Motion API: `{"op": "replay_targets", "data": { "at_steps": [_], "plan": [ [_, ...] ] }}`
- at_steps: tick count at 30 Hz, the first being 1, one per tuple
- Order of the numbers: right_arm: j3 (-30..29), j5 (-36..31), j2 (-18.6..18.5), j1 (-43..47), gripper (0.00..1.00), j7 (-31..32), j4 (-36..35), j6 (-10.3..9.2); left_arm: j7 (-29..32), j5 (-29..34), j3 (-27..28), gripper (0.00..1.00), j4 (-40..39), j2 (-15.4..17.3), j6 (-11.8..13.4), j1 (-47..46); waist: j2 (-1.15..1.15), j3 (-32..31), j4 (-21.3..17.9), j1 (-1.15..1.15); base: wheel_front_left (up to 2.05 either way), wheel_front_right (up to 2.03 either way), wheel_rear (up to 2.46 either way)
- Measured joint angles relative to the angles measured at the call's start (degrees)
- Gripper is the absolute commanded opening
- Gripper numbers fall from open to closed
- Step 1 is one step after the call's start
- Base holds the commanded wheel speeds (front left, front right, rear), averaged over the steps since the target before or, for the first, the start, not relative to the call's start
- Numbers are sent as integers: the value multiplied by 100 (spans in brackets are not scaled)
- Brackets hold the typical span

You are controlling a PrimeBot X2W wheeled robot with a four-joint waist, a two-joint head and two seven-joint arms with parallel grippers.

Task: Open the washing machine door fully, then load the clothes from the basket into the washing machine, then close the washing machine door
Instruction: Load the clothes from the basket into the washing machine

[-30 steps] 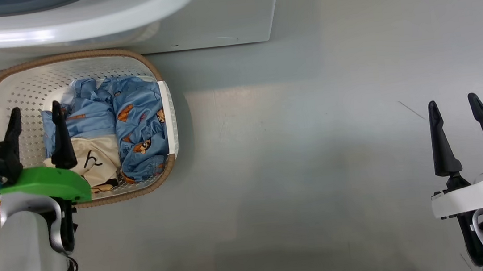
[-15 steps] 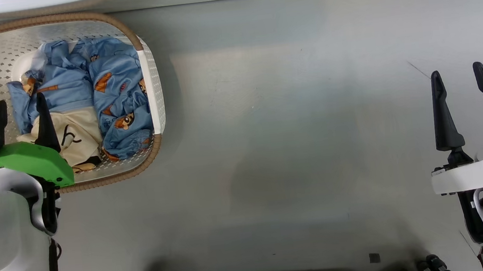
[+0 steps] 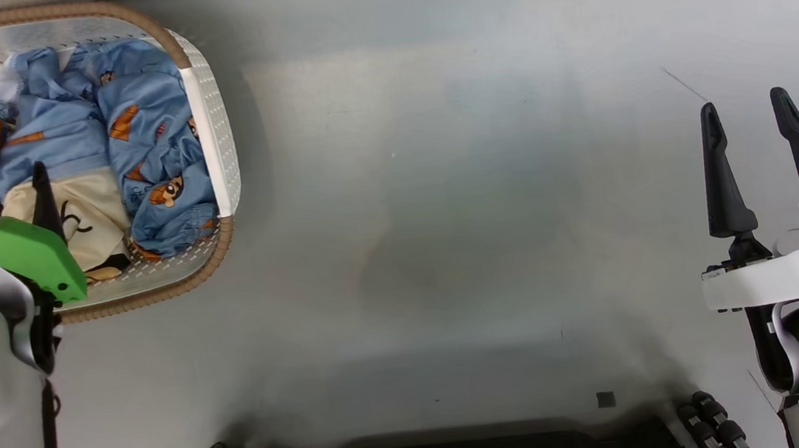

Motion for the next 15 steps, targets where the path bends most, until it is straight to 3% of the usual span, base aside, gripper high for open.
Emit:
{"op": "replay_targets", "data": {
  "at_steps": [15],
  "plan": [
    [7,0,65,-94,100,0,-36,1,409,179,-52,100,611,229,62,-410,0,442,-189,0,0,0,0]
  ]
}}
